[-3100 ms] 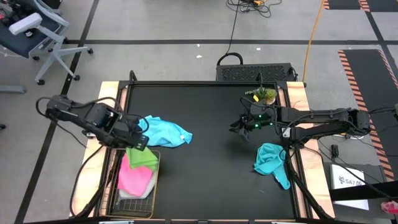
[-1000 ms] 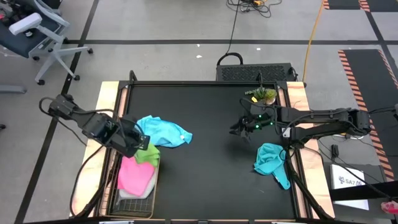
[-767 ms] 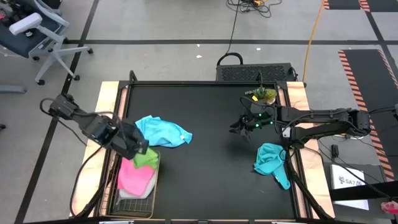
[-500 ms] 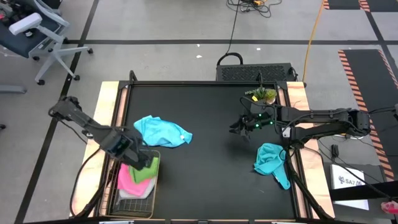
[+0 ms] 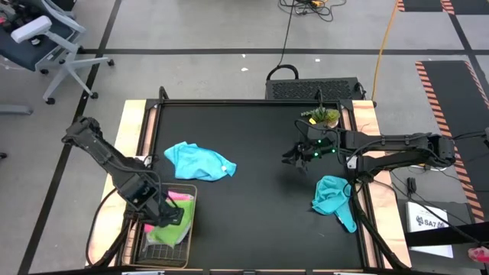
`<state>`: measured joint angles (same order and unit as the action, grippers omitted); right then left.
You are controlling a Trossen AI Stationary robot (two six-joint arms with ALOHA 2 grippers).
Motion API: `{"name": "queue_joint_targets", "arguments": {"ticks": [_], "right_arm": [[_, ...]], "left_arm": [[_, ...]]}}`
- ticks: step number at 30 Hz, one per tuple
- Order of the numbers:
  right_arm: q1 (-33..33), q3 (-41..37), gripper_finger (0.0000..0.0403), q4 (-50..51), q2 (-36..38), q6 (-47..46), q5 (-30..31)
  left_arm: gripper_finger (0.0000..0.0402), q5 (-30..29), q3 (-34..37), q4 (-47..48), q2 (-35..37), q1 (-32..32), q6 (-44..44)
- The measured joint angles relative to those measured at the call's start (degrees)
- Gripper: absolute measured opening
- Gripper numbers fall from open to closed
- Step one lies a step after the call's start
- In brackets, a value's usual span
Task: Fold microfiber towels
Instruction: Put the folded green microfiber cloth into the wire basket, then fold the right blue microfiber cloth
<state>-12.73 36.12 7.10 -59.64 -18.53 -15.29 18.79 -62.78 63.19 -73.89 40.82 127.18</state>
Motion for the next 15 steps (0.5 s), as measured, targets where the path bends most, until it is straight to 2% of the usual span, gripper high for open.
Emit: {"name": "queue_joint_targets", "arguments": {"ticks": [6, 10, 15], "right_arm": [[0.0, 0.0, 0.0121, 0.0, 0.0, 1.6, 0.0], [0.0, 0.0, 0.0121, 0.0, 0.0, 1.7, 0.0], [0.0, 0.0, 0.0121, 0.0, 0.0, 3.0, 0.0]], "left_arm": [[0.0187, -0.9, 0.0, -0.5, 0.0, -0.5, 1.3], [0.0219, -1.1, -0.4, -0.6, 1.4, -0.9, 5.5], [0.0231, -9.9, -4.6, 1.2, 2.5, -1.2, 4.9]]}}
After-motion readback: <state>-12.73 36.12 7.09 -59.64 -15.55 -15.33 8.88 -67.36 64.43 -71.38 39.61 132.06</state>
